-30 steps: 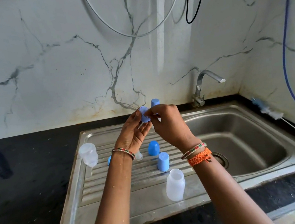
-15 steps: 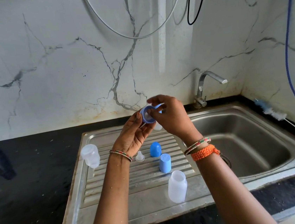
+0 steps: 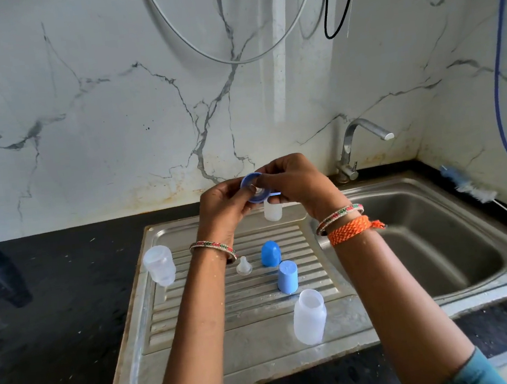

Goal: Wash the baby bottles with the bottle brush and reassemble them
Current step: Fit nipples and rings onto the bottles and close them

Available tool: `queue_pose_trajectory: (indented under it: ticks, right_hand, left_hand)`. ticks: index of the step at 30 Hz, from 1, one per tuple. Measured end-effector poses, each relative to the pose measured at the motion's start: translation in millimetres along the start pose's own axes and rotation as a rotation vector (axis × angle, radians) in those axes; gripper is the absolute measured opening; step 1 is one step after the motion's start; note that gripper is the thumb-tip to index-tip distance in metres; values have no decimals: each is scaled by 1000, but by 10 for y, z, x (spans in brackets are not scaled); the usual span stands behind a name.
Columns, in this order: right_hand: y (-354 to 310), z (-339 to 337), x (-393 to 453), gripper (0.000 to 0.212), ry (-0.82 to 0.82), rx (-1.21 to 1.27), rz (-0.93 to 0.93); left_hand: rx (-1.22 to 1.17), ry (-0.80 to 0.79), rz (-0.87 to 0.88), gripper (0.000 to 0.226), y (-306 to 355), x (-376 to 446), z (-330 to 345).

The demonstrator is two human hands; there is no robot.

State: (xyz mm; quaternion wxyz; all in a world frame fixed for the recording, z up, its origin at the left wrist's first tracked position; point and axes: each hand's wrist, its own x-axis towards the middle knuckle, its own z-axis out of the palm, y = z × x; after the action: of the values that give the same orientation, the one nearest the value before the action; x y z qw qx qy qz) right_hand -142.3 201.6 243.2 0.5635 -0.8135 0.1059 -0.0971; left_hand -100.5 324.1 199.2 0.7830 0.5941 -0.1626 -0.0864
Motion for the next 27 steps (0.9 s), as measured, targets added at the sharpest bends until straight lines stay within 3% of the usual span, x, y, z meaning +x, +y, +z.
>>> queue_pose_trajectory:
  ticks: [7,14,19,27]
  right_hand:
    - [57,174,-26,6,133,10,-95]
    - [30,81,-97,11,-22,307,-110]
    - [69,252,-45,10,254,100,-225]
    - [75,278,-30,9,211,92,-198]
  left_hand:
    - [70,140,91,14,-11,7,36]
    - [163,216,162,18,66,-8,-2]
    - [250,275,201,20,91,-3,69]
    - [168,421,187,5,-15,21,171]
